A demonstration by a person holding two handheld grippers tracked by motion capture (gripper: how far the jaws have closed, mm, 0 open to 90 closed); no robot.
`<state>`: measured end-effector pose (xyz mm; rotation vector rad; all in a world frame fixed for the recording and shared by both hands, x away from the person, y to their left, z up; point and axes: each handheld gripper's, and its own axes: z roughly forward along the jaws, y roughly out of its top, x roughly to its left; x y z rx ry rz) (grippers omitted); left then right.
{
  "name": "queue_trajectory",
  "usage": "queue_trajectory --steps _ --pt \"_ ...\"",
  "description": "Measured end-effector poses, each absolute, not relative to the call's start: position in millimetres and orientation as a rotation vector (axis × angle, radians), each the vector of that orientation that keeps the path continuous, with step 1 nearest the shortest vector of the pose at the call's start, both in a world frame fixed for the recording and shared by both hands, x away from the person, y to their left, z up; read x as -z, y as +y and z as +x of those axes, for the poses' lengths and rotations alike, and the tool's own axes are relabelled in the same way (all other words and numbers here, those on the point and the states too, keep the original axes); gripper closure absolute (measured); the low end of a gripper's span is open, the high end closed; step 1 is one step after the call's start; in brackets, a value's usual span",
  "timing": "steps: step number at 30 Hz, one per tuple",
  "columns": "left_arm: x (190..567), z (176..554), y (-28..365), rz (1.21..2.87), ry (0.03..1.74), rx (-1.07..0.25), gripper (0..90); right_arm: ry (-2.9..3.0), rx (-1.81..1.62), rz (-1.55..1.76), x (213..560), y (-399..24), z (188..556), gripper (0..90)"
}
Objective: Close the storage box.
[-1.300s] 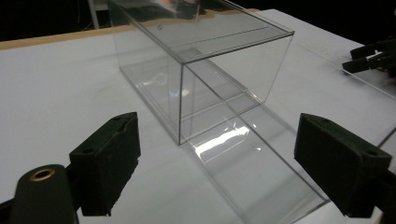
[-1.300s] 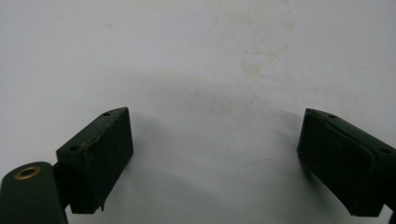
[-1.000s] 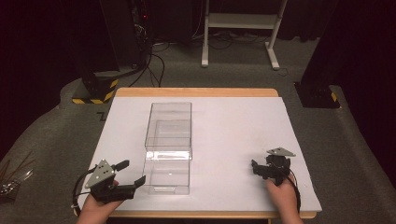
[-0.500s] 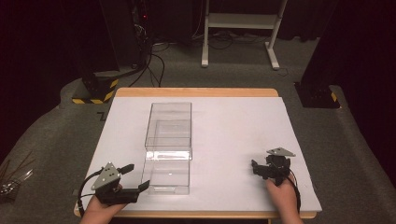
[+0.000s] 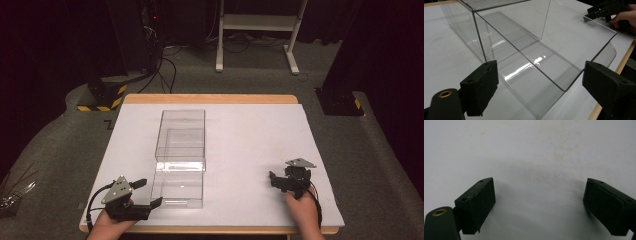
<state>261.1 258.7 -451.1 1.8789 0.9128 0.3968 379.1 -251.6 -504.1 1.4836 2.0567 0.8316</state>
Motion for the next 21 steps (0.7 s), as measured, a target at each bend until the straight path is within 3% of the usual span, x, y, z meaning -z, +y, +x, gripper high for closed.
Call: queue_trajectory --steps 21 --pt "456.6 266.0 256.4 1.823 0.960 -0.440 15.4 2.057 -0.831 1.483 504.1 -251.5 379.1 10.7"
